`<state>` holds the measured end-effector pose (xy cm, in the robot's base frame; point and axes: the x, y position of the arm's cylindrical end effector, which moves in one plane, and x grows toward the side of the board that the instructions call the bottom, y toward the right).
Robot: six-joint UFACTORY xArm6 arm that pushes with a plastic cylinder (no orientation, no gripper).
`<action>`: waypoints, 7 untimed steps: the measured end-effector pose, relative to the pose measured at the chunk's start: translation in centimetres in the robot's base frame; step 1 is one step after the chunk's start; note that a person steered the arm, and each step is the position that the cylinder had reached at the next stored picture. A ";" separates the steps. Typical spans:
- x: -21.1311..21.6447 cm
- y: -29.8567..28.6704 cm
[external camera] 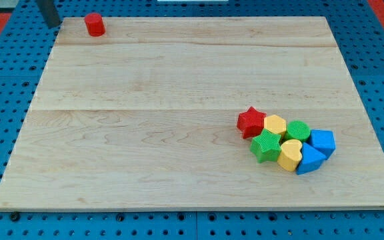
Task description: Push red circle towards center
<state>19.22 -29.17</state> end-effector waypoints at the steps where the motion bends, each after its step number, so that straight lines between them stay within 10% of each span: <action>1: 0.0 4.8; 5: 8.7 24.9; 7: 8.3 24.7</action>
<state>27.48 -4.52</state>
